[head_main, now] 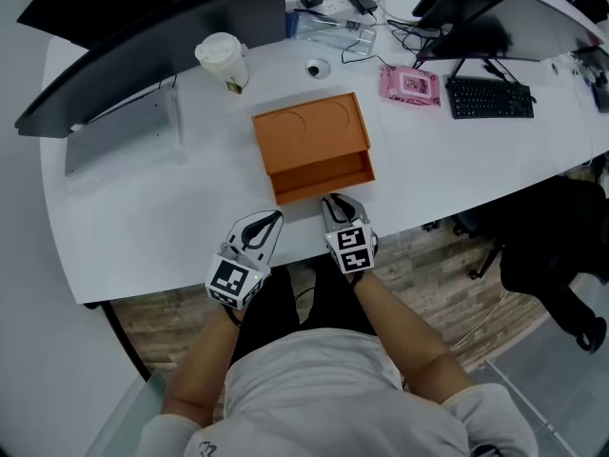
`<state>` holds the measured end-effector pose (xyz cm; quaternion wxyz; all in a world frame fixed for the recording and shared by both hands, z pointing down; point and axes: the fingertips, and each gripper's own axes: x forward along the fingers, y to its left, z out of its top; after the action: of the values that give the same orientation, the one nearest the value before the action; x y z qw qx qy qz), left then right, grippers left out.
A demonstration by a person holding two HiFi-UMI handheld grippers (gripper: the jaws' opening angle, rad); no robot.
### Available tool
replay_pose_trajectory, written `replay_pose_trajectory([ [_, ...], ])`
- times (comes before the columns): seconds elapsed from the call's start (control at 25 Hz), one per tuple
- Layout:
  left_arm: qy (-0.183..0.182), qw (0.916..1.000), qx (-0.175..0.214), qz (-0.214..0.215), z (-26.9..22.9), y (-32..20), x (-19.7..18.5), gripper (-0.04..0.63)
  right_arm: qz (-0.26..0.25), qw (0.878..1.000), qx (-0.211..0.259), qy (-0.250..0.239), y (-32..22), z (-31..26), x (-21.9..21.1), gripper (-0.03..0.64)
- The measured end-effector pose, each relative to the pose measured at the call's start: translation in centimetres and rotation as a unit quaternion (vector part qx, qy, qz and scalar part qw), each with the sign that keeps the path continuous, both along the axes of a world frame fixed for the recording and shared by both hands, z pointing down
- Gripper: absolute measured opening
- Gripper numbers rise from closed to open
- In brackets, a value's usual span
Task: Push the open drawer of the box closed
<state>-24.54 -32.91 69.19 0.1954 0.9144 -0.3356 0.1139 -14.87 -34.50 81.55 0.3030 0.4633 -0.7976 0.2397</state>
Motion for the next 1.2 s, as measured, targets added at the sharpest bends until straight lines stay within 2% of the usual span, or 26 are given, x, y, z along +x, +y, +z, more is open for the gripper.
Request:
replay_pose_trajectory([
  [0.6,-0.004,0.9998,0.001,-0.019,-0.1,-3.4,-0.8,-0.002,-0.012,1.000,0.002,0.002,-4.4,-0.1,-0.8,0.071],
  [1.2,-0.005,0.9998,-0.002,-0.017,0.0,-4.5,-1.0,-0.002,-0.018,1.000,0.004,0.007,-7.0,-0.2,-1.3,0.072],
])
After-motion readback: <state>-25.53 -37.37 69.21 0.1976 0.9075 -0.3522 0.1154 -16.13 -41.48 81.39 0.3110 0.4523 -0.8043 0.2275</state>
